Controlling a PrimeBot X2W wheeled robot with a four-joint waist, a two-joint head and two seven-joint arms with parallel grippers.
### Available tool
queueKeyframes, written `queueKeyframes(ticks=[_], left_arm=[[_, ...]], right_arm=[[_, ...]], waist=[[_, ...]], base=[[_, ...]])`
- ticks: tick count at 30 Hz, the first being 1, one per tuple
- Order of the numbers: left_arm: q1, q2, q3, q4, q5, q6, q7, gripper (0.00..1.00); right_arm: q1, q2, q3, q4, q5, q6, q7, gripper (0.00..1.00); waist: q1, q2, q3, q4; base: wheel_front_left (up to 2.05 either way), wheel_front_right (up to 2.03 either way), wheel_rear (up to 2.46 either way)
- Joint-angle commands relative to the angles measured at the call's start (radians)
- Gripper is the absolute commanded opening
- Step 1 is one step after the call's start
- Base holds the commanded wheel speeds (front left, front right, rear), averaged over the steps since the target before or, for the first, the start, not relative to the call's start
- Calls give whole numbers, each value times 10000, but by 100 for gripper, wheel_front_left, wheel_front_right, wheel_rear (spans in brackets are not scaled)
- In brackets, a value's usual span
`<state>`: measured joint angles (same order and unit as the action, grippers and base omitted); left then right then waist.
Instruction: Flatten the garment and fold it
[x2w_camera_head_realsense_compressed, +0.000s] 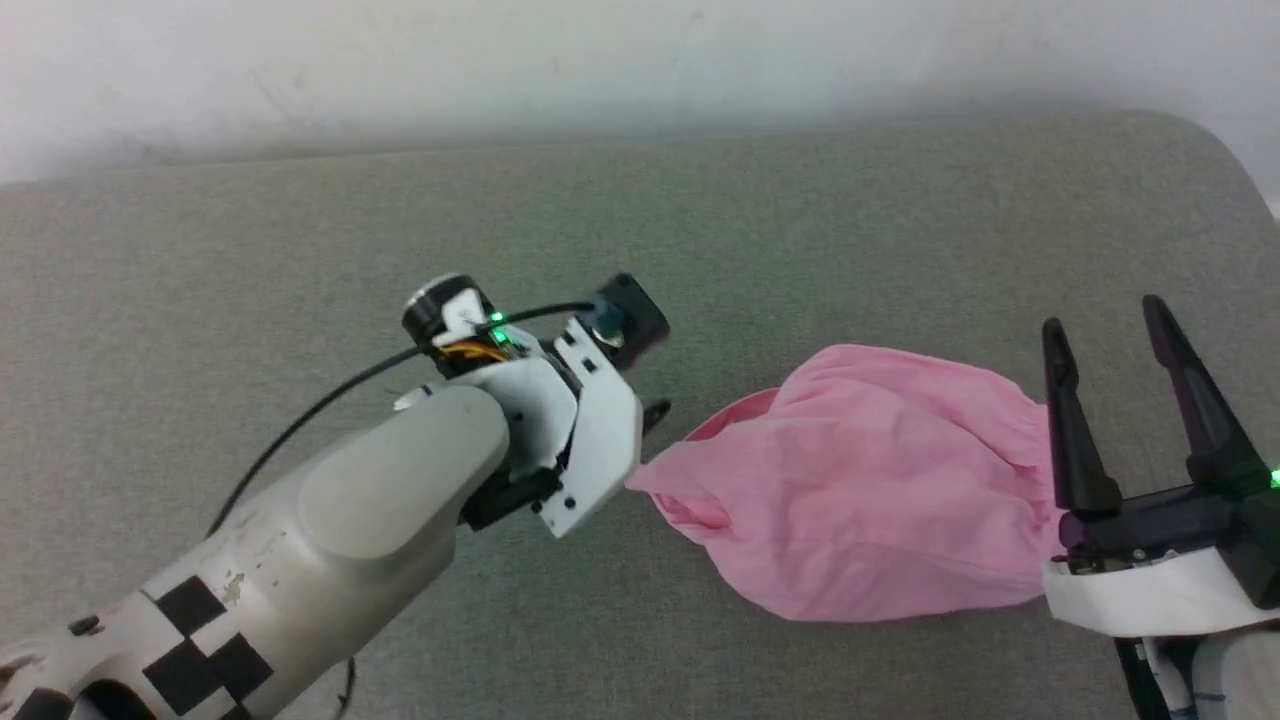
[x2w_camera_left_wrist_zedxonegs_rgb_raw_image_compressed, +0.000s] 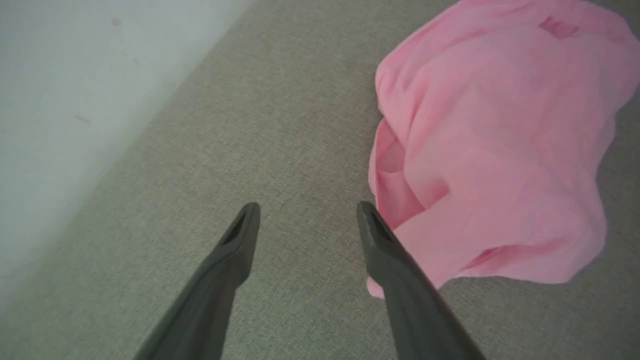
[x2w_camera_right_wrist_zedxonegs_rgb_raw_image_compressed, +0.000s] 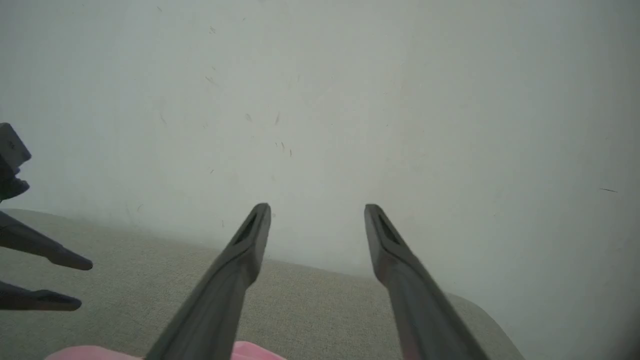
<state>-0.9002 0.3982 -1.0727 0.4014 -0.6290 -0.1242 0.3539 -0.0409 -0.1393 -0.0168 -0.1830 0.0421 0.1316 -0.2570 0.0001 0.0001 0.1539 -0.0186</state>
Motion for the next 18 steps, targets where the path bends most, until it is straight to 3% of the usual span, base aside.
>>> queueKeyframes(ticks=[1,4,8,13,18], left_arm=[[-337,159,-540,-77,-366,-64,373,100],[-870,421,-1742,-370,-1239,-64,1402,100],[-1046,572,-2057,-691,-1589,-64,2337,100],[-227,541,-2071,-1051,-880,-64,3620,100],[327,604,-2073,-1257,-313,-64,4152,100]], right_arm=[[64,75,72,-25,-107,-9,-46,100],[-58,199,166,-30,-201,-9,-46,100],[-316,307,261,4,-290,-9,-47,100],[-624,425,410,122,-426,-9,-47,100],[-826,523,434,289,-542,-9,-47,100]], waist=[[-1,-1,210,-248],[-1,-1,388,-473],[-1,-1,693,-790],[-1,-1,1075,-1162],[-1,-1,1329,-1314]], base=[[0,0,0],[0,0,0],[0,0,0],[0,0,0],[0,0,0]])
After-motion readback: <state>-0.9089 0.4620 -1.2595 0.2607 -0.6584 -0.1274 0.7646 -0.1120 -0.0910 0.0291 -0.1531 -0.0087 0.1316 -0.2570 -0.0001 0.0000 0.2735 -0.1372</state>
